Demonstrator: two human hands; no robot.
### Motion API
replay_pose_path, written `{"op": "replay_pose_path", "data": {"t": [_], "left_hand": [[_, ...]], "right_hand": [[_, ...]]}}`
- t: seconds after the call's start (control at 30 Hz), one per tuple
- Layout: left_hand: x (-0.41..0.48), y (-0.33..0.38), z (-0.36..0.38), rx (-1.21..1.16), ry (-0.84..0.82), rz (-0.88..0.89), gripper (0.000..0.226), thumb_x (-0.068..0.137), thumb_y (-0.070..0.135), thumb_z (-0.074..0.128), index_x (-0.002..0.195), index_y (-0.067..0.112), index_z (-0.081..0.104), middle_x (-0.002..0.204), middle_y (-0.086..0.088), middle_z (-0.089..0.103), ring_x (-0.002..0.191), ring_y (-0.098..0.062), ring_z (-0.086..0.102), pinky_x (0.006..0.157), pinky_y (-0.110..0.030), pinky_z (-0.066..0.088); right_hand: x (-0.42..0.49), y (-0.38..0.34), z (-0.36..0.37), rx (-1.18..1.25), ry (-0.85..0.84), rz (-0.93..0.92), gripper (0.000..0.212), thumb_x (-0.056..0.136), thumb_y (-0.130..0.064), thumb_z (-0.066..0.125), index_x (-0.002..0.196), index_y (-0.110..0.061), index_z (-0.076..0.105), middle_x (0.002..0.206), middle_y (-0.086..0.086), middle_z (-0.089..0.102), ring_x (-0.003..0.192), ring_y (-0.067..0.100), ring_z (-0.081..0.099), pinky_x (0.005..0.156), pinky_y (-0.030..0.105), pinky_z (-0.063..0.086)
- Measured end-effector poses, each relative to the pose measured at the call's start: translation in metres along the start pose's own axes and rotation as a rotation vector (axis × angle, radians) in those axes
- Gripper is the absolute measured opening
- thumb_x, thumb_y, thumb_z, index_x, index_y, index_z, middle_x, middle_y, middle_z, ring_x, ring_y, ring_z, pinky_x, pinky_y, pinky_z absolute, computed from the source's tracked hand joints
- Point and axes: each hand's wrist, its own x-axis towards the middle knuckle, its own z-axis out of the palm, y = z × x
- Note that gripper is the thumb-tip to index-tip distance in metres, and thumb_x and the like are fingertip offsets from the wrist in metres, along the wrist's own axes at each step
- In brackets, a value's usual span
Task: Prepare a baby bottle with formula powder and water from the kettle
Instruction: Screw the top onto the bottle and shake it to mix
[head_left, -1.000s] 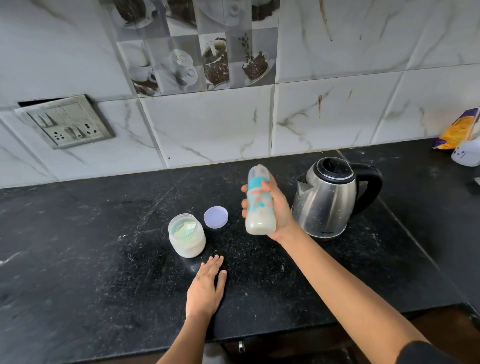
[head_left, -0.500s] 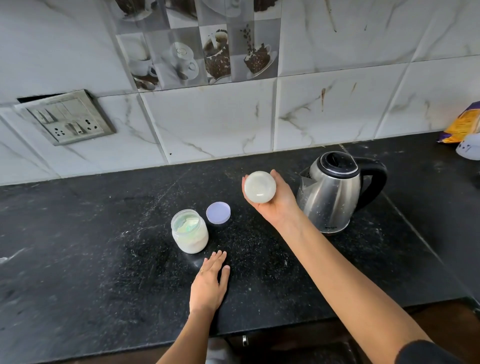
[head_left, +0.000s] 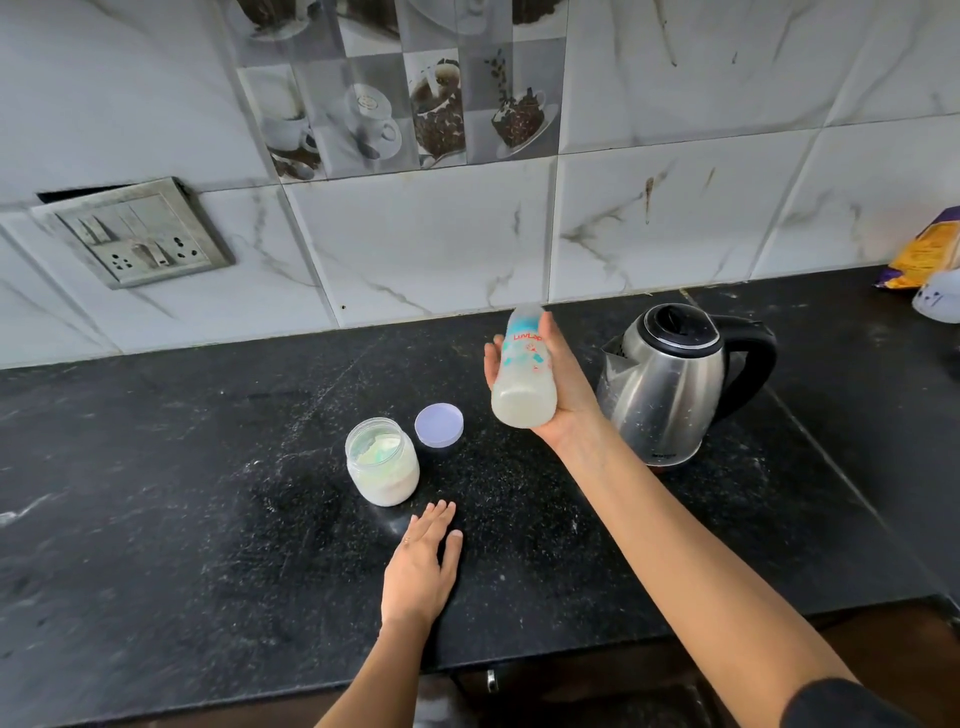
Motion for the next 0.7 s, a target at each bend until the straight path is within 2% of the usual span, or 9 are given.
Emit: {"op": "replay_pose_path", "data": {"t": [0.07, 0.13, 0.23, 0.3, 0.33, 0.43, 0.5, 0.6, 0.7], "left_hand": [[0.000, 0.000, -0.001, 0.006, 0.003, 0.004, 0.041, 0.098, 0.039, 0.045, 0.139, 0.036, 0.045, 0.149, 0.015, 0.038, 0.143, -0.010, 0.023, 0.113, -0.026, 0.025], [0.000, 0.001, -0.001, 0.004, 0.001, 0.003, 0.041, 0.098, 0.039, 0.046, 0.139, 0.036, 0.046, 0.149, 0.015, 0.038, 0.143, -0.010, 0.023, 0.112, -0.026, 0.025], [0.000, 0.001, -0.001, -0.003, 0.001, 0.007, 0.041, 0.098, 0.039, 0.046, 0.139, 0.036, 0.045, 0.149, 0.015, 0.038, 0.143, -0.010, 0.022, 0.112, -0.023, 0.022], [0.000, 0.001, -0.001, -0.004, 0.003, 0.013, 0.041, 0.098, 0.039, 0.046, 0.139, 0.035, 0.045, 0.149, 0.014, 0.038, 0.143, -0.010, 0.022, 0.111, -0.022, 0.021], [0.000, 0.001, -0.001, -0.002, 0.005, 0.014, 0.041, 0.098, 0.039, 0.046, 0.139, 0.035, 0.046, 0.149, 0.014, 0.038, 0.143, -0.010, 0.023, 0.112, -0.022, 0.021], [0.000, 0.002, -0.002, -0.003, 0.000, 0.008, 0.041, 0.098, 0.038, 0.046, 0.139, 0.034, 0.046, 0.149, 0.013, 0.038, 0.143, -0.010, 0.023, 0.113, -0.025, 0.023], [0.000, 0.001, -0.002, -0.003, -0.003, 0.010, 0.041, 0.098, 0.039, 0.045, 0.139, 0.034, 0.045, 0.149, 0.014, 0.038, 0.143, -0.010, 0.022, 0.113, -0.025, 0.022], [0.000, 0.001, -0.001, -0.013, -0.003, 0.002, 0.041, 0.098, 0.039, 0.046, 0.139, 0.036, 0.045, 0.149, 0.015, 0.037, 0.143, -0.010, 0.022, 0.113, -0.025, 0.023], [0.000, 0.001, -0.001, -0.009, -0.005, -0.005, 0.041, 0.098, 0.040, 0.045, 0.139, 0.036, 0.045, 0.149, 0.016, 0.037, 0.143, -0.009, 0.022, 0.113, -0.026, 0.024]], "right_hand": [[0.006, 0.000, 0.001, 0.021, 0.042, -0.037, 0.038, 0.085, -0.037, 0.066, 0.108, -0.006, 0.060, 0.095, 0.012, 0.064, 0.085, 0.026, 0.066, 0.074, 0.036, 0.059], [0.008, 0.001, -0.004, 0.087, 0.072, -0.043, 0.037, 0.091, -0.033, 0.060, 0.113, -0.004, 0.056, 0.099, 0.015, 0.065, 0.087, 0.027, 0.067, 0.074, 0.038, 0.058], [0.003, 0.009, -0.016, -0.059, -0.150, 0.033, 0.038, 0.087, -0.031, 0.054, 0.115, -0.005, 0.054, 0.101, 0.014, 0.069, 0.078, 0.025, 0.070, 0.067, 0.034, 0.059], [-0.003, 0.009, -0.014, -0.154, -0.228, 0.025, 0.041, 0.085, -0.034, 0.053, 0.118, -0.010, 0.052, 0.103, 0.013, 0.069, 0.072, 0.023, 0.068, 0.062, 0.032, 0.058], [0.000, 0.007, -0.009, -0.105, -0.221, 0.029, 0.039, 0.085, -0.034, 0.053, 0.116, -0.010, 0.052, 0.100, 0.013, 0.068, 0.068, 0.023, 0.067, 0.060, 0.031, 0.058], [0.009, 0.000, -0.004, 0.137, -0.009, -0.048, 0.030, 0.091, -0.032, 0.054, 0.102, -0.004, 0.053, 0.086, 0.014, 0.060, 0.065, 0.022, 0.063, 0.055, 0.031, 0.058], [0.007, 0.002, -0.008, 0.051, -0.034, -0.030, 0.029, 0.091, -0.032, 0.055, 0.103, -0.006, 0.053, 0.083, 0.013, 0.060, 0.063, 0.022, 0.062, 0.054, 0.031, 0.057], [-0.005, 0.008, -0.011, -0.185, -0.181, -0.064, 0.037, 0.086, -0.031, 0.055, 0.120, -0.020, 0.047, 0.088, 0.011, 0.062, 0.061, 0.022, 0.062, 0.055, 0.030, 0.055], [0.004, -0.003, -0.006, 0.029, -0.067, -0.093, 0.030, 0.090, -0.032, 0.052, 0.109, -0.009, 0.050, 0.084, 0.009, 0.057, 0.058, 0.020, 0.061, 0.053, 0.026, 0.055]]}}
